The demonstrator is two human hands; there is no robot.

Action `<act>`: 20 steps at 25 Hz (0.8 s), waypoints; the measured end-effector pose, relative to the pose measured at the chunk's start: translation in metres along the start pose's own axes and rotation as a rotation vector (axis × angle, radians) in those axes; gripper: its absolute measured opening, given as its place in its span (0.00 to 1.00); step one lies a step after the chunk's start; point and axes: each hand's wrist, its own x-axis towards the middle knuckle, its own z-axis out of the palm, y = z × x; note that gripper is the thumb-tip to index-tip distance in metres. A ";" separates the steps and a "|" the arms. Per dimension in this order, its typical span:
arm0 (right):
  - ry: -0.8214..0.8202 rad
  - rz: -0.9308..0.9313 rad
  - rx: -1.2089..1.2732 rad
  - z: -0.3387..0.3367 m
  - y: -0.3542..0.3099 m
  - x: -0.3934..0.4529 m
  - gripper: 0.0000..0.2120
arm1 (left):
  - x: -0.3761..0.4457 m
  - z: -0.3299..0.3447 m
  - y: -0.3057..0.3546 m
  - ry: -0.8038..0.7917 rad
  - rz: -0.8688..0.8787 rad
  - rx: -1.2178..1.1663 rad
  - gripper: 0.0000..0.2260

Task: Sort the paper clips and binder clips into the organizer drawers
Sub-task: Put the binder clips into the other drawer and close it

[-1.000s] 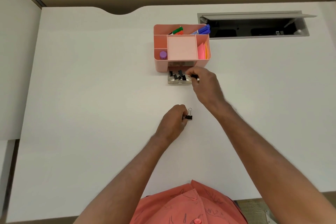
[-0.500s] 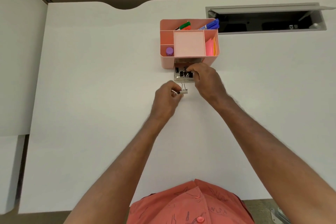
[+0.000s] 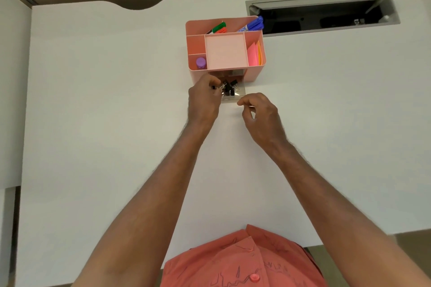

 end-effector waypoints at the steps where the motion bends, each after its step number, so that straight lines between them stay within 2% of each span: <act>1: 0.010 0.010 0.028 0.001 -0.001 -0.001 0.10 | -0.003 -0.001 -0.001 0.010 0.013 -0.031 0.07; 3: 0.038 0.119 0.147 0.004 -0.007 -0.002 0.11 | -0.009 -0.005 -0.002 0.086 0.067 -0.125 0.06; 5: 0.054 0.378 0.418 0.010 -0.014 -0.004 0.09 | -0.010 -0.009 -0.003 0.223 0.085 -0.218 0.05; 7: 0.045 0.696 0.872 0.013 -0.023 0.000 0.07 | -0.003 -0.013 -0.004 0.334 -0.034 -0.306 0.06; 10: 0.016 1.050 1.378 0.010 -0.030 0.011 0.09 | 0.015 -0.018 -0.006 0.309 -0.254 -0.413 0.13; 14: -0.051 1.139 1.558 0.007 -0.036 0.022 0.19 | 0.026 -0.020 -0.008 0.166 -0.355 -0.510 0.16; 17: -0.054 1.146 1.554 0.007 -0.039 0.030 0.20 | 0.030 -0.020 -0.006 0.139 -0.385 -0.676 0.16; 20: -0.047 1.142 1.530 0.008 -0.041 0.040 0.20 | 0.033 -0.019 -0.003 0.146 -0.379 -0.701 0.15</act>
